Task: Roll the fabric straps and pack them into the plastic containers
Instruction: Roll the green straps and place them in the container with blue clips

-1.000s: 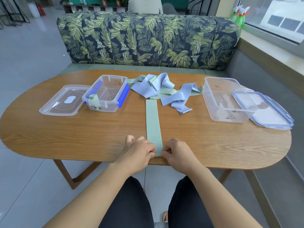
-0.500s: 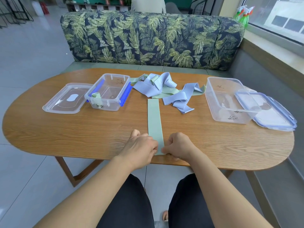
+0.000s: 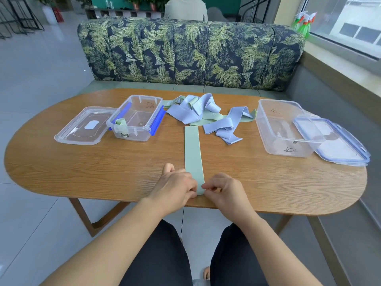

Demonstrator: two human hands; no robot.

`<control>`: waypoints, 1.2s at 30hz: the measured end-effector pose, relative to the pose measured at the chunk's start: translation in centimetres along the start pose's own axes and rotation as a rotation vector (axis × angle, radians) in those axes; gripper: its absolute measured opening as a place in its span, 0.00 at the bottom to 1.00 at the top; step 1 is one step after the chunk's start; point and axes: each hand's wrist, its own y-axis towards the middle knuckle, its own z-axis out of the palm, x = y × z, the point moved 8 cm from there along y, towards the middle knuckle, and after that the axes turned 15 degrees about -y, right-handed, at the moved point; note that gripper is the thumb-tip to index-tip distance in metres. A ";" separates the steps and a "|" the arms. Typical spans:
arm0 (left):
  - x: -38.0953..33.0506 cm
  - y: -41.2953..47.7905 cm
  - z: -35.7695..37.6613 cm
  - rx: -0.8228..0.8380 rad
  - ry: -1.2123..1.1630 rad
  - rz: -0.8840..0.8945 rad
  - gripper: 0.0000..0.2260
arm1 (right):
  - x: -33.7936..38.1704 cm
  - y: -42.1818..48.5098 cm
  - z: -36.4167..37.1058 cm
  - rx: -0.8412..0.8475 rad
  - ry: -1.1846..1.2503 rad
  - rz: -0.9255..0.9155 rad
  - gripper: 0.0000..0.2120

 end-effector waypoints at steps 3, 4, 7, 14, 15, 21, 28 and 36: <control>0.1 0.0 0.1 0.009 -0.006 0.013 0.09 | 0.8 -0.2 0.8 -0.036 -0.157 -0.131 0.06; 0.1 0.0 0.0 0.009 -0.004 0.021 0.09 | 1.0 -0.2 0.9 -0.056 -0.193 -0.158 0.06; 0.1 -0.1 -0.2 -0.018 -0.010 0.047 0.09 | 1.3 0.0 1.0 -0.073 -0.249 -0.196 0.05; 0.9 -1.5 0.0 -0.183 0.004 0.055 0.11 | 1.8 0.0 1.0 -0.095 -0.297 -0.256 0.05; 0.8 -1.7 -0.1 -0.201 -0.006 0.057 0.09 | 1.8 0.0 1.0 -0.097 -0.299 -0.265 0.05; 0.5 -2.0 0.2 -0.228 -0.045 0.064 0.04 | 1.7 0.2 1.1 -0.083 -0.304 -0.269 0.05; 1.3 -1.1 0.1 -0.233 -0.090 -0.008 0.05 | 0.2 0.4 0.9 -0.070 -0.158 -0.126 0.08; 2.0 -0.3 0.0 -0.193 -0.177 0.007 0.04 | 0.1 0.2 0.9 -0.071 -0.110 -0.088 0.06</control>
